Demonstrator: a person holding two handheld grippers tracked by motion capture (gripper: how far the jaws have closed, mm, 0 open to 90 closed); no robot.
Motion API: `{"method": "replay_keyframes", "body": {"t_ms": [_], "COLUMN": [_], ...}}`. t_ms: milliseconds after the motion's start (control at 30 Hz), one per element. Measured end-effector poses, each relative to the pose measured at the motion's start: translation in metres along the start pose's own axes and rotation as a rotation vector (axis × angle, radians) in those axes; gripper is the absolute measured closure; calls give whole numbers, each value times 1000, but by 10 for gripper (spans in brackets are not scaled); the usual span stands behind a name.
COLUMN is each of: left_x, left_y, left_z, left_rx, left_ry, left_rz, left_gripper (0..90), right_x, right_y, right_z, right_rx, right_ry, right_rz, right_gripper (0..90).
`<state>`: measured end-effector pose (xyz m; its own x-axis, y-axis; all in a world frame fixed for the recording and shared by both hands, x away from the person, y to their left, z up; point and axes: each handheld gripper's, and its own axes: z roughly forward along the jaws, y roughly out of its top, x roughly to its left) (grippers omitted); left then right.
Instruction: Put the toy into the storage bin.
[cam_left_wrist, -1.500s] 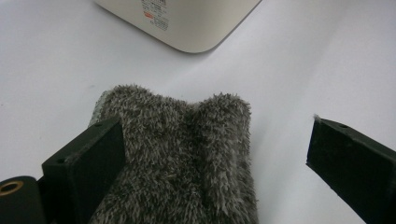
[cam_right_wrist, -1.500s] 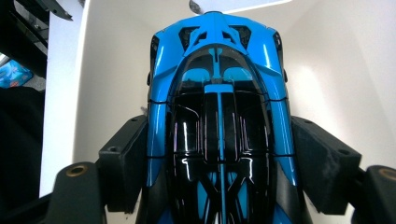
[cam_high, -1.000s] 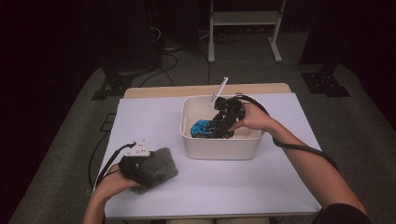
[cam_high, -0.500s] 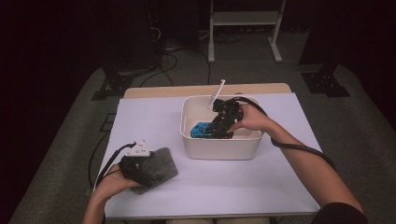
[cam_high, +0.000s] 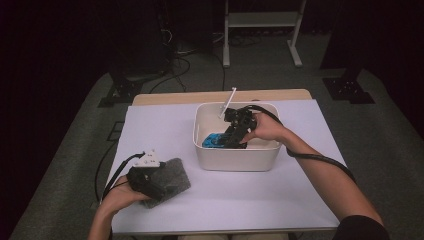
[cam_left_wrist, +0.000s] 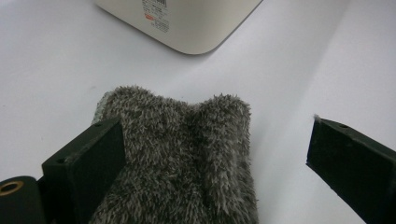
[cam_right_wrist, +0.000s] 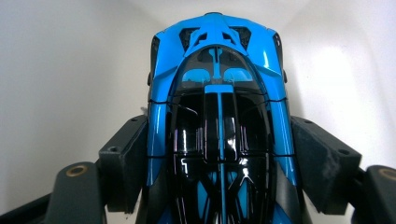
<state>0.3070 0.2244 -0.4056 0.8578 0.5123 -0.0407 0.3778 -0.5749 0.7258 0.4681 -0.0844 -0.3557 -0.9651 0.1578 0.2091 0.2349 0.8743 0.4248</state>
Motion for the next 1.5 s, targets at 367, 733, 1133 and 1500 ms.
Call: {"method": "replay_keyframes", "body": {"t_ms": [367,733,1133,1500], "left_x": [0,-1,-1,-2], "left_y": [0,0,1,1], "left_z": [0,0,-2,-2], "left_rx": [6,3,-1,1], "left_ry": [-1,0,1,2], "left_rz": [3,3,8,17], "left_gripper": [39,39,39,39], "right_x": [-1,-1,-2,-2], "right_y": [0,0,0,-1], "right_z": [6,8,7,10], "right_rx": [29,53,65,97], "right_ry": [4,4,0,16], "right_rz": [6,7,15,27], "right_gripper": [252,252,251,264]}}
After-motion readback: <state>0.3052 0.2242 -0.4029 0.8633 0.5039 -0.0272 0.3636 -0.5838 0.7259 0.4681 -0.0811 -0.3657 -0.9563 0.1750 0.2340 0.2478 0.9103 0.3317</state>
